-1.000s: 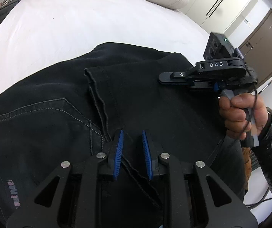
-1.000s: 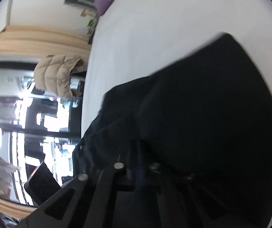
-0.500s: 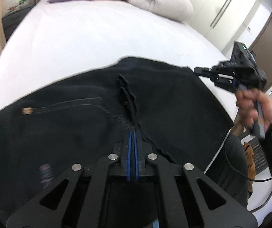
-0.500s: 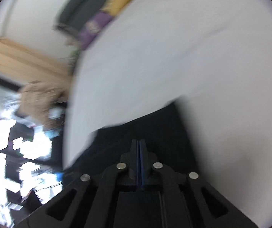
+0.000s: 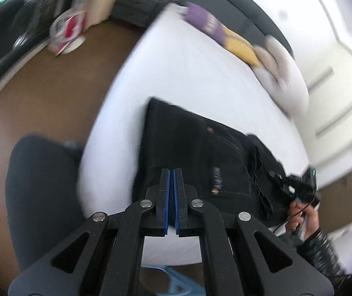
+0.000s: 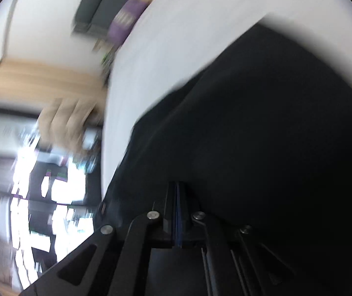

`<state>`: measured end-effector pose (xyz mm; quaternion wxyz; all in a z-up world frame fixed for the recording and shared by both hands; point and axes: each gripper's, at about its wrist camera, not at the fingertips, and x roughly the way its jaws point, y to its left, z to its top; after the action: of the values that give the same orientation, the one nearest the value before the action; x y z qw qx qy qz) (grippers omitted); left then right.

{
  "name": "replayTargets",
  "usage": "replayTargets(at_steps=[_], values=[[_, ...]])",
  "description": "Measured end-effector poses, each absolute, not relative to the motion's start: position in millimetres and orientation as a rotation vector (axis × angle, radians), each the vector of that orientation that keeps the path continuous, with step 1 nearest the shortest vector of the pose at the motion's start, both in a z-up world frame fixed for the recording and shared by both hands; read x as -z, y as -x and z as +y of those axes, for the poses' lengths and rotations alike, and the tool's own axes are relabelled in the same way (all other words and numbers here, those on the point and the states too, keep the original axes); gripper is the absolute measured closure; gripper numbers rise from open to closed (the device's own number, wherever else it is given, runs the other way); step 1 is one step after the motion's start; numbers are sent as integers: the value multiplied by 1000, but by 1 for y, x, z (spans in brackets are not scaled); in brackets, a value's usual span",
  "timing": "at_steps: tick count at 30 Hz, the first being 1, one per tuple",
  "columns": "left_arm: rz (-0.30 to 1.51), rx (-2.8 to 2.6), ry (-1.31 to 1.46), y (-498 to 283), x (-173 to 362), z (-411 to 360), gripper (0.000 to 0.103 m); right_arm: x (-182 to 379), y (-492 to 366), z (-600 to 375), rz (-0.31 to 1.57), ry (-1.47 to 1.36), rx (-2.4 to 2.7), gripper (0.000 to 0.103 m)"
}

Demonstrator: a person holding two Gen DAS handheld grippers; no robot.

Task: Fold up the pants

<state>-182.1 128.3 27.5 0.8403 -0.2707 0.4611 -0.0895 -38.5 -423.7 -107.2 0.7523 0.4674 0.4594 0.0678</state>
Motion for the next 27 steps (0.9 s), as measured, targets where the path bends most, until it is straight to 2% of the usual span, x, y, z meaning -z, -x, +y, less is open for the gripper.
replayTargets(at_steps=[3,6,8,10,15,16,18,19,20,23,27], values=[[989,186,767,196,-14,153,102,92,52,-438,953,-1042,-25,99],[1042,199,862,202,3,156,101,72,59,-405,889,-1039,-184,98],[1077,201,923,207,12,155,101,67,60,-374,883,-1006,-263,91],[1109,196,976,211,22,156,100,68,61,-350,891,-1000,-330,69],[1144,197,1083,212,50,149,100,79,55,-326,940,-1006,-391,66],[1149,198,1099,209,55,145,97,81,52,-323,943,-1021,-396,66],[1160,198,1125,201,68,123,84,84,59,-326,945,-1037,-414,66],[1163,193,1151,204,71,124,65,84,57,-324,946,-1038,-417,66],[1158,187,1181,205,76,124,40,84,52,-319,947,-1039,-415,66],[1080,163,1297,210,81,131,33,83,51,-310,938,-1051,-411,66],[1049,160,1357,208,90,131,33,88,57,-314,940,-1057,-403,66]])
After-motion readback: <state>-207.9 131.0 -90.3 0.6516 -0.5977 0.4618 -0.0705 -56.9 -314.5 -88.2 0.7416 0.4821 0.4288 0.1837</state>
